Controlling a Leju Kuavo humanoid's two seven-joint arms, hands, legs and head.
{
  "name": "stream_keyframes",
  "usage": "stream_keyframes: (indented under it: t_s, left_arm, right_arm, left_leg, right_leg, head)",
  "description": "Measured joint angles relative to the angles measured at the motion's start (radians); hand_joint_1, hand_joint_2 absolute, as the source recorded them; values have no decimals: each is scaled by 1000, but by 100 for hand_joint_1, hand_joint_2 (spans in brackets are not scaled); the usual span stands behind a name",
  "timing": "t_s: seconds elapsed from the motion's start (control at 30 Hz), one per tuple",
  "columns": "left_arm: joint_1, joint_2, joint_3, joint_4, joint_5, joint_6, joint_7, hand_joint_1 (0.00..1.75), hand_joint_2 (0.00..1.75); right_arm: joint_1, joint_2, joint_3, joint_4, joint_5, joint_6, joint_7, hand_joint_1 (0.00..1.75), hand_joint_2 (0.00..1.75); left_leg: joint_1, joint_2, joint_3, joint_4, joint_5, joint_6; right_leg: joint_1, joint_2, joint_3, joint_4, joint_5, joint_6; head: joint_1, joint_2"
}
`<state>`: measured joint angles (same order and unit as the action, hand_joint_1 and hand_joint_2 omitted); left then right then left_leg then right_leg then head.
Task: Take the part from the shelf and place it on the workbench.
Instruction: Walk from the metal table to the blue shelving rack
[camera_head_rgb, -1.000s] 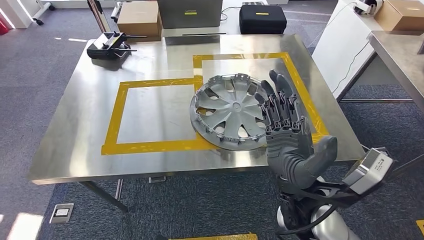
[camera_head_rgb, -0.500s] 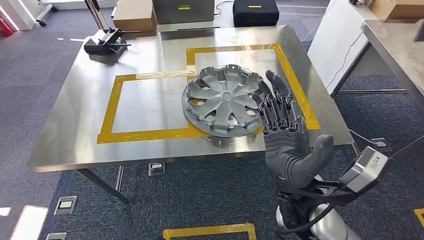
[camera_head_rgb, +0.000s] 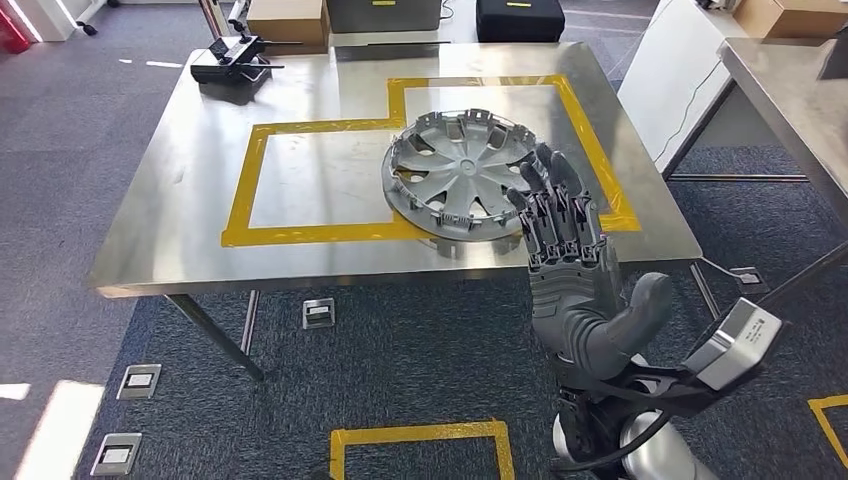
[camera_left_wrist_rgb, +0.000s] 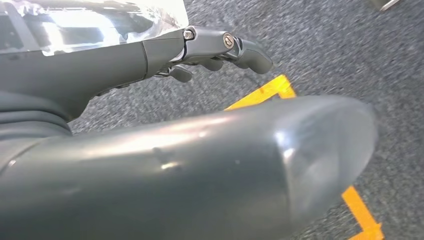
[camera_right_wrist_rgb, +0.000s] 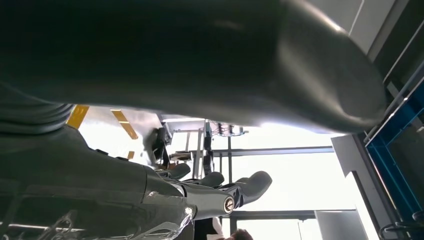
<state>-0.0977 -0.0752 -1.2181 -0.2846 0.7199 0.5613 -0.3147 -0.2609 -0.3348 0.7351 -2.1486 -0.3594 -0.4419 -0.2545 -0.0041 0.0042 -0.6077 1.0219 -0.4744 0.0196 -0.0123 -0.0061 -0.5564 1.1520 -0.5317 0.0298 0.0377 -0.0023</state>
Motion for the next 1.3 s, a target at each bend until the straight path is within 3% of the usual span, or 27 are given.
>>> stream_keyframes:
  t_s: [0.07,0.1,0.17,0.2,0.23,0.3,0.33,0.37,0.4,0.43,0.5,0.57,0.63,0.7,0.77,0.83,0.87,0.9,0.93,1.0,1.07,1.1,1.17,1.23,1.3]
  left_arm:
    - [0,0,0,0,1,1,0,0,0]
    - [0,0,0,0,1,1,0,0,0]
    - [2,0,0,0,1,1,0,0,0]
    - [3,0,0,0,1,1,0,0,0]
    - [4,0,0,0,1,1,0,0,0]
    - [5,0,0,0,1,1,0,0,0]
    - [5,0,0,0,1,1,0,0,0]
    - [4,0,0,0,1,1,0,0,0]
    - [4,0,0,0,2,1,0,0,0]
    - [4,0,0,0,2,1,0,0,0]
    - [3,1,0,0,2,1,0,0,0]
    - [1,1,0,0,2,2,0,0,0]
    - [1,1,0,0,3,2,0,0,0]
    - [3,0,0,0,4,2,1,0,0]
    - [2,-1,0,0,5,1,2,0,0]
    - [2,-1,0,0,6,1,2,0,0]
    - [2,0,0,0,7,1,2,0,0]
    - [1,0,0,0,8,1,2,0,0]
    - [1,0,0,0,8,1,2,0,0]
    - [1,-1,0,0,9,1,2,0,0]
    - [1,-1,0,0,10,1,1,0,0]
    - [0,-1,0,0,10,1,1,0,0]
    - [2,-1,0,0,11,1,0,0,0]
    - [4,-1,0,0,12,0,0,0,0]
    - [5,-1,0,0,13,0,0,0,0]
  right_arm:
    - [-1,0,0,-1,0,0,-2,0,0]
    - [-1,0,0,-1,0,0,-2,0,0]
    - [0,0,0,-1,0,-1,-3,0,0]
    - [1,0,0,-1,0,-1,-3,0,0]
    - [1,0,0,-1,0,-1,-3,0,0]
    - [2,1,1,-1,0,-2,-3,0,0]
    - [2,1,1,-1,0,-3,-3,0,0]
    - [3,1,1,-1,0,-3,-3,0,0]
    - [5,1,2,-1,0,-4,-3,0,0]
    - [6,1,2,-1,0,-4,-3,0,0]
    - [8,1,2,-1,0,-4,-4,0,0]
    - [10,1,1,-1,0,-4,-4,0,0]
    - [12,1,1,-1,0,-5,-5,0,0]
    - [13,0,1,-1,0,-6,-5,0,0]
    - [15,0,0,-1,0,-6,-5,0,0]
    - [18,0,0,-1,0,-7,-5,0,0]
    - [20,0,0,-1,0,-7,-5,0,0]
    - [22,0,0,-1,0,-8,-5,0,0]
    - [24,0,0,0,0,-8,-5,0,0]
    - [25,0,-1,0,0,-8,-5,0,0]
    - [26,0,-2,-1,0,-8,-6,0,0]
    - [26,0,-3,-1,0,-8,-6,0,0]
    - [27,0,-5,-1,0,-8,-6,0,0]
    - [29,0,-5,-1,1,-9,-6,0,0]
    - [30,0,-5,-1,2,-10,-6,0,0]
  left_leg:
    - [-1,0,-19,11,14,-10]
    - [-1,-1,-26,13,23,-16]
    - [2,-1,-37,12,31,-28]
    - [3,-2,-43,21,14,-35]
    - [4,-3,-51,46,-21,-41]
    - [7,-3,-71,153,-121,-50]
    - [8,-3,-79,216,-156,-53]
    - [8,-3,-80,263,-168,-55]
    - [8,-3,-68,281,-156,-55]
    - [8,-3,-41,264,-128,-54]
    - [8,-4,52,144,-84,-49]
    - [5,-6,133,15,-90,-39]
    - [0,-7,149,-29,-95,-26]
    - [2,-3,133,-34,-75,-10]
    - [5,2,112,-37,-55,7]
    - [2,4,85,-30,-39,15]
    - [1,5,71,-25,-31,15]
    - [-1,5,55,-18,-24,15]
    - [-2,6,39,-10,-18,14]
    - [-3,6,11,6,-9,11]
    - [-4,6,-10,18,3,1]
    - [-3,5,-18,20,13,-5]
    - [2,4,-33,20,33,-19]
    - [4,-1,-49,40,3,-31]
    - [6,-4,-73,127,-81,-41]
  right_leg:
    - [4,2,68,-111,-14,-10]
    - [7,3,76,-135,-22,-17]
    - [8,3,63,-143,-9,-34]
    - [7,1,54,-145,2,-44]
    - [5,-1,44,-146,13,-53]
    - [4,-4,19,-144,32,-62]
    - [5,-5,5,-142,41,-63]
    - [5,-6,-10,-138,50,-63]
    - [5,-7,-25,-134,59,-62]
    - [5,-7,-41,-129,66,-60]
    - [6,-6,-69,-118,81,-54]
    - [7,-5,-85,-112,97,-43]
    - [6,-6,-90,-117,118,-31]
    - [4,-3,-97,-117,111,-20]
    - [3,-1,-115,-57,37,-12]
    - [2,-1,-138,64,-53,-7]
    - [2,-1,-143,116,-71,-6]
    - [2,-1,-136,143,-65,-6]
    - [3,-1,-115,137,-40,-7]
    - [5,1,-39,40,8,-15]
    - [10,3,31,-78,8,-25]
    - [14,5,45,-111,1,-30]
    - [16,6,42,-132,13,-41]
    - [11,6,32,-149,31,-53]
    - [6,3,17,-155,42,-59]
  head:
    - [0,0]
    - [-1,0]
    - [-1,0]
    - [-2,0]
    - [-4,0]
    - [-8,0]
    - [-10,0]
    - [-10,0]
    - [-10,0]
    - [-10,0]
    - [-10,0]
    - [-10,0]
    - [-9,0]
    - [-9,0]
    - [-4,0]
    - [2,0]
    - [3,0]
    - [4,0]
    - [4,0]
    - [5,0]
    - [4,0]
    - [4,0]
    - [5,0]
    - [2,0]
    - [-4,0]
